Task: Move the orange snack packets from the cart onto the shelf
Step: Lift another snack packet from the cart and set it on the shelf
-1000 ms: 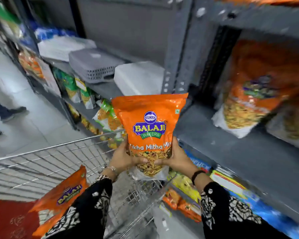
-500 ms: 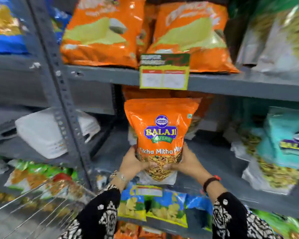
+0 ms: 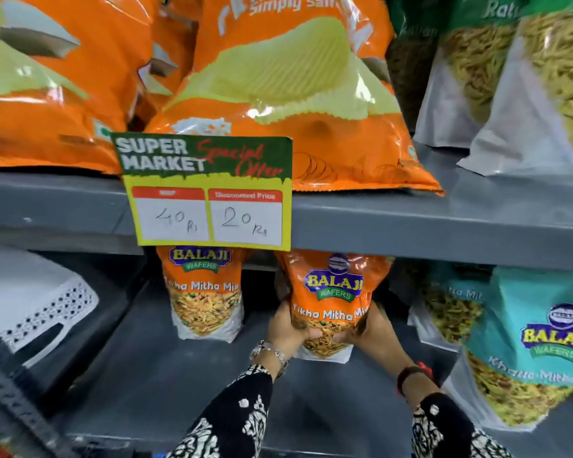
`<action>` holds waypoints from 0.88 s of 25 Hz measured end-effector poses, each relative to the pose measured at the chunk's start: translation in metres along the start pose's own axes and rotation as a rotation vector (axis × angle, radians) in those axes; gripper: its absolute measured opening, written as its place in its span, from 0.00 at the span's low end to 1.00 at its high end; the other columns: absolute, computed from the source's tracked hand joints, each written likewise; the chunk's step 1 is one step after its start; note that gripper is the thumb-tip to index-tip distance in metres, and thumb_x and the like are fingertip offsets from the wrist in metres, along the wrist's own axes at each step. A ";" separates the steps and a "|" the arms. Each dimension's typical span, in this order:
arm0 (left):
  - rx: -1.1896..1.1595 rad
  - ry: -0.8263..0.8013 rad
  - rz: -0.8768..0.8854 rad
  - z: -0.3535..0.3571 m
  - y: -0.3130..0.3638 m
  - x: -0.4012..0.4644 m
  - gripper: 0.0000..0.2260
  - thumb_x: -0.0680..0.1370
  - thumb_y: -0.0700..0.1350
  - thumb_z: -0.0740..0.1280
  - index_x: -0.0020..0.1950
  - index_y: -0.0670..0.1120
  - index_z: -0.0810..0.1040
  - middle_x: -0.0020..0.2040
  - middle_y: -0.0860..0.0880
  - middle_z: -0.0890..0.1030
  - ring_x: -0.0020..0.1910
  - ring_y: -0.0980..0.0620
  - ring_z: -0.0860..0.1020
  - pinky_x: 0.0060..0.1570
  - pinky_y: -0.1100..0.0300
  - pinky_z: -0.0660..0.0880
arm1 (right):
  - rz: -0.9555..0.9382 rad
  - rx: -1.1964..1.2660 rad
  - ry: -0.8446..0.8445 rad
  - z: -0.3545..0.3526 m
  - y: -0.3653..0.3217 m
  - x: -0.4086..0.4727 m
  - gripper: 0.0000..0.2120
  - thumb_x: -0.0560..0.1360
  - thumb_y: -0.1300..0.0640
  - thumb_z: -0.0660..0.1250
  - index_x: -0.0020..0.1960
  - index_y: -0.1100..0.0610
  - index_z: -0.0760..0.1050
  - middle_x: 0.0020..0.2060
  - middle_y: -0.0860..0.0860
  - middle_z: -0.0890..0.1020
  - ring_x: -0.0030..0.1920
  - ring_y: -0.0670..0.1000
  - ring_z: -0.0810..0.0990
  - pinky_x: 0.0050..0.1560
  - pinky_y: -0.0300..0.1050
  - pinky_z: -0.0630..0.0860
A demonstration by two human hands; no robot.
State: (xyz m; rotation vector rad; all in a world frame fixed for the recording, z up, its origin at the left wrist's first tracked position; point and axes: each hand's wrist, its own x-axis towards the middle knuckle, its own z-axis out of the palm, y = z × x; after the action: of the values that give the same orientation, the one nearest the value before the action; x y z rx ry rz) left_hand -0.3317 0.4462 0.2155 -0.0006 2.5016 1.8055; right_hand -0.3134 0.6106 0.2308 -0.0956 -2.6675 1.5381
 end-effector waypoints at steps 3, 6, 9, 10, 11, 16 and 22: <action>0.017 -0.027 0.013 0.005 -0.007 0.006 0.29 0.65 0.42 0.75 0.62 0.42 0.67 0.60 0.41 0.77 0.59 0.44 0.75 0.59 0.52 0.72 | -0.013 0.012 0.033 0.002 0.008 0.003 0.35 0.57 0.61 0.79 0.60 0.60 0.67 0.58 0.60 0.76 0.59 0.59 0.74 0.61 0.59 0.73; 0.040 -0.019 0.035 0.006 -0.006 0.002 0.31 0.65 0.43 0.75 0.64 0.43 0.65 0.61 0.42 0.77 0.60 0.44 0.75 0.59 0.54 0.72 | -0.024 0.030 0.070 0.004 0.011 0.001 0.36 0.58 0.63 0.79 0.61 0.60 0.65 0.59 0.60 0.74 0.60 0.59 0.73 0.62 0.60 0.71; -0.018 -0.028 0.086 0.002 -0.010 -0.017 0.36 0.63 0.43 0.74 0.67 0.45 0.62 0.60 0.51 0.73 0.60 0.50 0.73 0.55 0.65 0.72 | -0.024 0.100 0.149 0.012 0.012 -0.013 0.42 0.59 0.64 0.78 0.66 0.62 0.59 0.64 0.62 0.69 0.66 0.60 0.67 0.67 0.61 0.66; -0.017 -0.017 0.094 -0.002 -0.014 -0.026 0.36 0.64 0.41 0.74 0.68 0.45 0.61 0.62 0.53 0.70 0.62 0.51 0.70 0.56 0.66 0.70 | -0.006 0.110 0.217 0.017 0.012 -0.024 0.43 0.60 0.64 0.77 0.68 0.62 0.57 0.65 0.63 0.66 0.67 0.60 0.66 0.68 0.58 0.65; -0.020 0.008 0.092 -0.006 -0.021 -0.036 0.35 0.66 0.38 0.73 0.69 0.44 0.60 0.64 0.53 0.68 0.64 0.51 0.68 0.61 0.63 0.67 | 0.015 0.121 0.300 0.023 0.011 -0.038 0.42 0.61 0.65 0.76 0.68 0.62 0.56 0.66 0.62 0.65 0.66 0.59 0.66 0.67 0.55 0.65; -0.013 0.255 0.035 -0.078 -0.067 -0.110 0.26 0.67 0.31 0.71 0.63 0.38 0.69 0.64 0.40 0.74 0.64 0.44 0.71 0.66 0.49 0.67 | -0.268 0.061 0.244 0.094 -0.006 -0.113 0.19 0.70 0.67 0.67 0.60 0.62 0.68 0.56 0.60 0.73 0.58 0.59 0.73 0.63 0.58 0.69; 0.268 0.555 -0.275 -0.211 -0.151 -0.278 0.26 0.68 0.38 0.72 0.64 0.43 0.69 0.58 0.39 0.78 0.53 0.44 0.78 0.53 0.58 0.73 | -0.496 -0.099 -0.494 0.222 -0.063 -0.181 0.14 0.73 0.64 0.64 0.58 0.61 0.71 0.56 0.58 0.76 0.59 0.57 0.74 0.62 0.45 0.67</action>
State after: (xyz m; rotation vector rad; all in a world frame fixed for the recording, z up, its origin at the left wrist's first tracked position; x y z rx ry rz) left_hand -0.0591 0.1896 0.1516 -0.8995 2.8842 1.4988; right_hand -0.1530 0.3729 0.1702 0.9820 -2.7829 1.3932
